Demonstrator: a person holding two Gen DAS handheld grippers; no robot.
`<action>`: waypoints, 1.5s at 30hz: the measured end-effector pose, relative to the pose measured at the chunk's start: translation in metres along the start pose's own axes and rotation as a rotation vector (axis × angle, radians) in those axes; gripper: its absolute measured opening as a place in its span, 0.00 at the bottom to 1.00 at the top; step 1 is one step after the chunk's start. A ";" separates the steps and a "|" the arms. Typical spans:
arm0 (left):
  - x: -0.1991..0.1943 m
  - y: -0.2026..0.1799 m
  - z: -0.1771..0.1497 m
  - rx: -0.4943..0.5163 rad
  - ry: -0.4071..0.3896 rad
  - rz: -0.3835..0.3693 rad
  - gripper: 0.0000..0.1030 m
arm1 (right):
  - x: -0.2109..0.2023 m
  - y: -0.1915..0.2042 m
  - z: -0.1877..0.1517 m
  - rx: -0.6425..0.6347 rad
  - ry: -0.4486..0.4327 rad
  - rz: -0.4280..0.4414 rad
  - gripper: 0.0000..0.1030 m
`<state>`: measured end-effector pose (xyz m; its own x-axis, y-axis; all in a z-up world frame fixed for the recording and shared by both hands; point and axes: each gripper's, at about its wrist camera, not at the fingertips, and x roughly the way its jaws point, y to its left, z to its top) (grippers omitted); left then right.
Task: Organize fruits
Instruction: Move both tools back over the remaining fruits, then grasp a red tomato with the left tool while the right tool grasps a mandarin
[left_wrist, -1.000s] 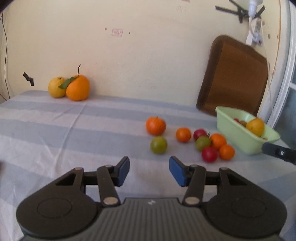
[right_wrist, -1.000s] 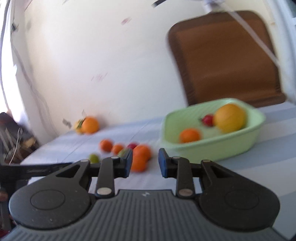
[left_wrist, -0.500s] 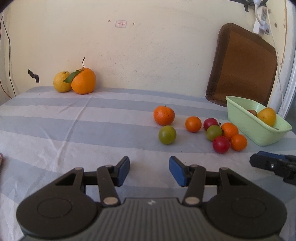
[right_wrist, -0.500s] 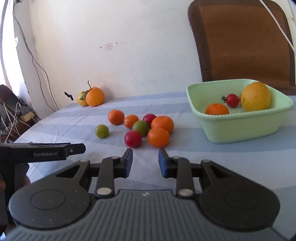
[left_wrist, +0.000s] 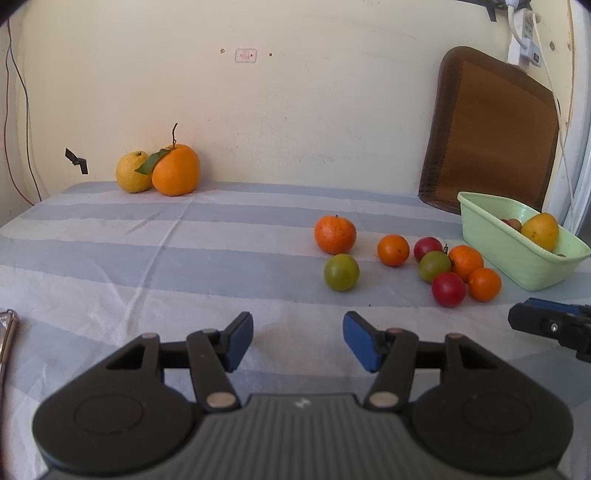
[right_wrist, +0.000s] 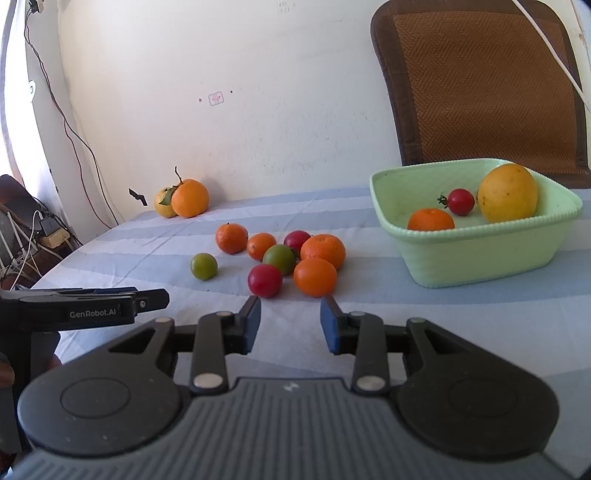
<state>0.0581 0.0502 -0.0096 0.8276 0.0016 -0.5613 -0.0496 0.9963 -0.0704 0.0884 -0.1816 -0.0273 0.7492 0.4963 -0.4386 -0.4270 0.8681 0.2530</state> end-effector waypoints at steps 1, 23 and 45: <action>-0.001 0.000 0.000 0.003 -0.003 0.003 0.56 | 0.000 0.000 0.000 0.000 0.000 0.000 0.37; -0.016 -0.003 0.001 0.076 -0.105 -0.130 0.58 | -0.005 -0.002 0.001 0.011 -0.013 -0.038 0.37; 0.062 -0.045 0.038 0.043 0.138 -0.457 0.42 | 0.047 -0.004 0.024 -0.178 0.133 -0.051 0.38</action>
<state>0.1330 0.0093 -0.0100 0.6771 -0.4462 -0.5852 0.3277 0.8948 -0.3031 0.1374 -0.1613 -0.0282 0.7041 0.4375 -0.5594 -0.4815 0.8731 0.0768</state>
